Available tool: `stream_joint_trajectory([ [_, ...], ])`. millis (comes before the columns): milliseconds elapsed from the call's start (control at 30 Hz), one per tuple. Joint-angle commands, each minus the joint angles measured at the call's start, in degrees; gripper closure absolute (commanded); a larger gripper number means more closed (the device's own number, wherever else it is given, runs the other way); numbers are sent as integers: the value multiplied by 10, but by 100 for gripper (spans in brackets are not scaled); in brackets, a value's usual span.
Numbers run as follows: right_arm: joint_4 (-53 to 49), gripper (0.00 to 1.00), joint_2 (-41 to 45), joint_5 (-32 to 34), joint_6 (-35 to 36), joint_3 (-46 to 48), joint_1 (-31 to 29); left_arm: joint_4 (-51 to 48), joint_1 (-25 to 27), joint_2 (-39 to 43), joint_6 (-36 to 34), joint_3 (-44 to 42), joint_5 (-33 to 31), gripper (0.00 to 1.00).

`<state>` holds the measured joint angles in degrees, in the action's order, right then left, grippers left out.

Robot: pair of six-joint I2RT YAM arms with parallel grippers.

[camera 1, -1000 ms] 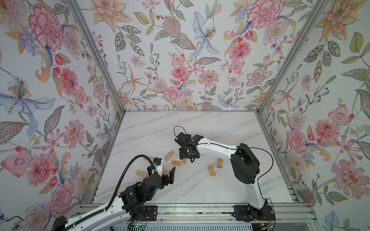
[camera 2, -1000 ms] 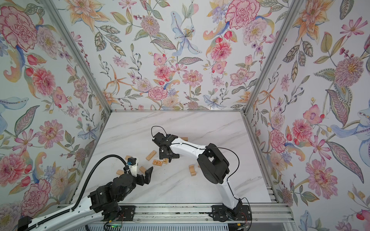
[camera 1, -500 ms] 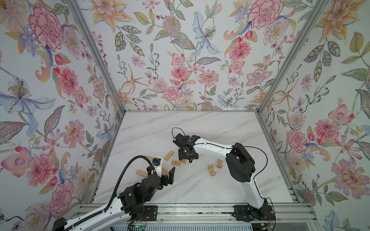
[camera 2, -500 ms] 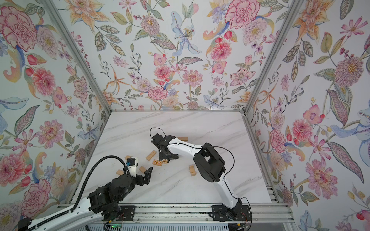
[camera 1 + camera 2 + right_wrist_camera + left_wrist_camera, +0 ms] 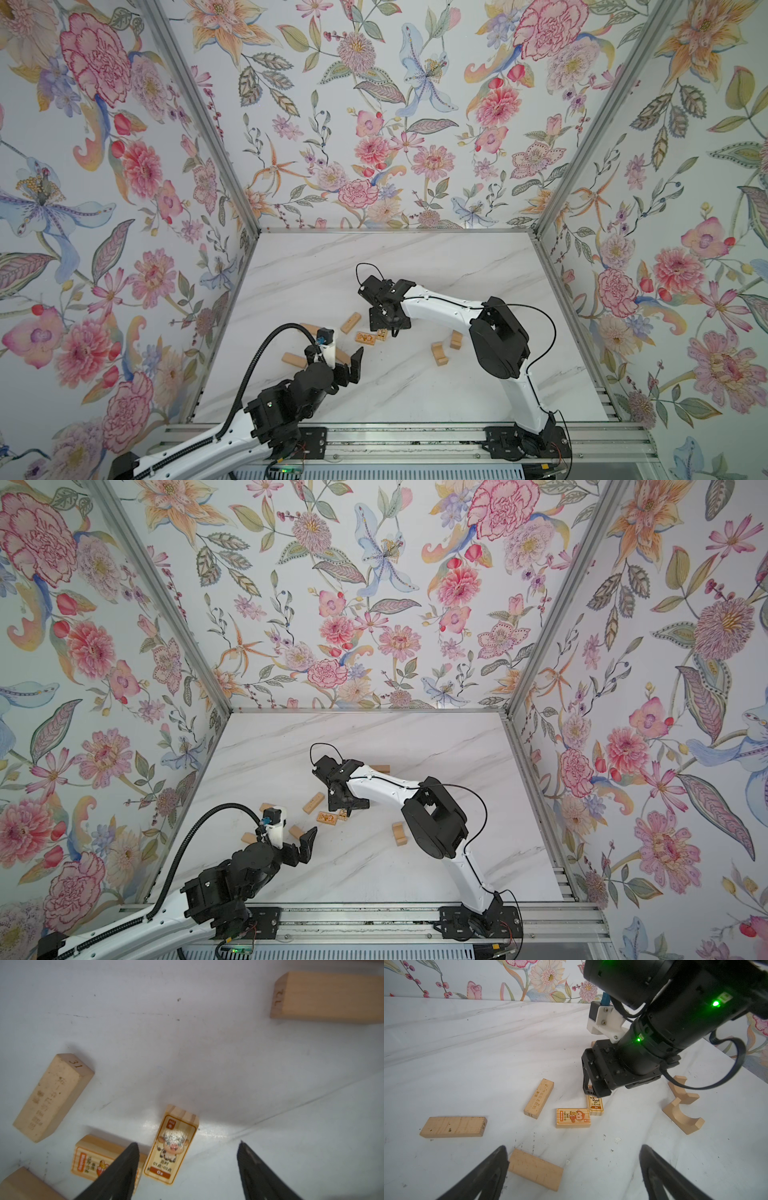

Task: Build the wood block tower
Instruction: 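Lower the right gripper and close it on the printed Ox block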

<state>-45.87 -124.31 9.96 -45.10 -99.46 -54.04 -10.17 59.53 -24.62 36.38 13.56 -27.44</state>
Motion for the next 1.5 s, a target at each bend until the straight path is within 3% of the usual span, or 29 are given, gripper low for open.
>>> stream_joint_trajectory([
  [0,-18,23,-12,17,-7,-14,-4,4,4,5,-9,-7,-1,1],
  [1100,-18,22,-14,24,-20,-14,-8,1,3,-3,-4,-6,-3,1],
  [1467,-18,33,-36,15,-30,-18,-11,4,3,-3,-6,-8,-2,1],
])
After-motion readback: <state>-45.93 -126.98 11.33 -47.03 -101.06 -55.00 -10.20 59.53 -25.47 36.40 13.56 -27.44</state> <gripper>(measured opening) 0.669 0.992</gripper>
